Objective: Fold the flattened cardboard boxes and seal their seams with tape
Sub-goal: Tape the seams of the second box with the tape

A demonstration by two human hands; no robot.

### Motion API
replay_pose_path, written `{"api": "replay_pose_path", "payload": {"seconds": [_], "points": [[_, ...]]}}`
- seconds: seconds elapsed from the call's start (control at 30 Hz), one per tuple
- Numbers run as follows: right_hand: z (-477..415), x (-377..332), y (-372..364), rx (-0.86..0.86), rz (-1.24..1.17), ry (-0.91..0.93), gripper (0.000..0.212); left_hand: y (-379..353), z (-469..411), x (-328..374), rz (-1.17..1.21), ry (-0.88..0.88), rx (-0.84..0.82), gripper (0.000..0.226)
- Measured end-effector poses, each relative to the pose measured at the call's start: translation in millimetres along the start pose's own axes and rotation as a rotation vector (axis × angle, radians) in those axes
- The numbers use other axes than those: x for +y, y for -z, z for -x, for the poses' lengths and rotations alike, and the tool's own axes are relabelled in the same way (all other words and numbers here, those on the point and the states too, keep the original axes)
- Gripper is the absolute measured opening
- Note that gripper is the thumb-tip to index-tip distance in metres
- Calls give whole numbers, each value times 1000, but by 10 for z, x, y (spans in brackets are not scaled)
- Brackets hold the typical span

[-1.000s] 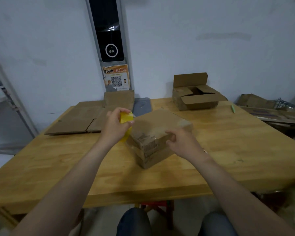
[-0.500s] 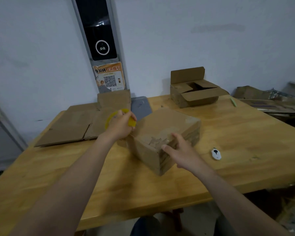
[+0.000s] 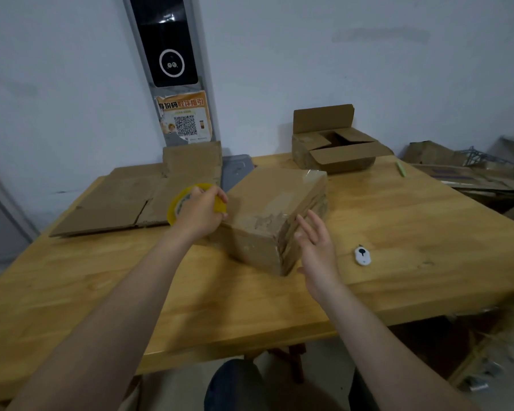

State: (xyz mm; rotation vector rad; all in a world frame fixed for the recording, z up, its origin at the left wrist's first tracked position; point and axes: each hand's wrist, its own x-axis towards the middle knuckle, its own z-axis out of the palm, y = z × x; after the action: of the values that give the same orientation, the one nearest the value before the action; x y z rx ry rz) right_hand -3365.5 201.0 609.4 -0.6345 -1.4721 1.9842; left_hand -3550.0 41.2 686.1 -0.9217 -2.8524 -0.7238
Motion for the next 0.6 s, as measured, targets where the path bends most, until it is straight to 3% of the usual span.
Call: {"api": "replay_pose_path", "payload": {"seconds": [0.23, 0.6], "points": [[-113, 92, -180, 53, 32, -42, 60, -26, 19, -23, -79, 19, 16, 25], [-235, -39, -297, 131, -105, -207, 88, 45, 104, -157, 35, 63, 58, 25]]}}
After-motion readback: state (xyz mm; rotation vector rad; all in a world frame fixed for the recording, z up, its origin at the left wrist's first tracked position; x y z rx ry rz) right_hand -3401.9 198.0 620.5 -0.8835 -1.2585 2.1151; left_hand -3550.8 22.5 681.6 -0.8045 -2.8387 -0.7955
